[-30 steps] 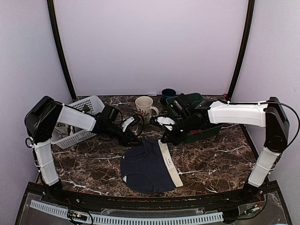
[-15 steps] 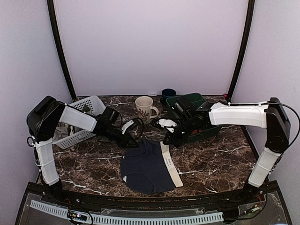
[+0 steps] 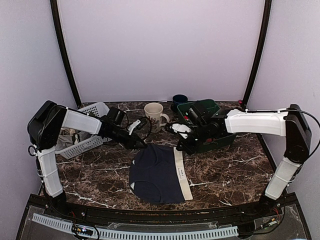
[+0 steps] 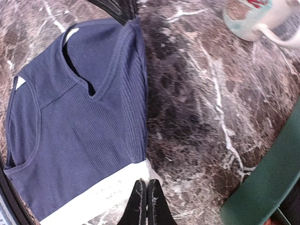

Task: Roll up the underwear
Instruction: Pick up the underwear from the center of the board, then fold the underwear at the center of the board.

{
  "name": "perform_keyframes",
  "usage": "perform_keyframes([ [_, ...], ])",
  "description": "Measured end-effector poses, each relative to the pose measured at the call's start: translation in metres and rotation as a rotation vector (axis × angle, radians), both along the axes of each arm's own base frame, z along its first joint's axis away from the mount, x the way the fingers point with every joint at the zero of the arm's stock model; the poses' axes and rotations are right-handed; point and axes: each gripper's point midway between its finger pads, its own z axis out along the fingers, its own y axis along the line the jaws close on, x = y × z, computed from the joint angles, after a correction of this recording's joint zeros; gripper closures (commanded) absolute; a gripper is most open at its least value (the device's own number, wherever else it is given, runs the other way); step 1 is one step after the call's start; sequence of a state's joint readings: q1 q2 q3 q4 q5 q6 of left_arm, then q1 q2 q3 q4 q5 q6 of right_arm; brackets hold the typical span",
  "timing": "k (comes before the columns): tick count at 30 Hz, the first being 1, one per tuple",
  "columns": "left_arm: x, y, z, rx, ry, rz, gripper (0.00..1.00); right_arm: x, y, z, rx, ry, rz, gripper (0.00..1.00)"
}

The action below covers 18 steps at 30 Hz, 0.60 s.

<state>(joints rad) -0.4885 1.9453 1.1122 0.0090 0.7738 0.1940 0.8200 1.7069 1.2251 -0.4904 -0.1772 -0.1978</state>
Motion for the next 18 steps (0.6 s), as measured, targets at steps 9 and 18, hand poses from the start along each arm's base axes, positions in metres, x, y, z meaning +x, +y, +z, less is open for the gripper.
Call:
perform_keyframes([
  [9,0.011,-0.001,0.025,-0.009,-0.039,0.0,1.0,0.017,-0.007,0.004,0.028,-0.002,-0.048,1.0],
  [18,-0.04,0.007,0.059,-0.042,-0.071,-0.056,1.0,-0.018,-0.01,-0.013,0.048,0.077,0.02,1.0],
])
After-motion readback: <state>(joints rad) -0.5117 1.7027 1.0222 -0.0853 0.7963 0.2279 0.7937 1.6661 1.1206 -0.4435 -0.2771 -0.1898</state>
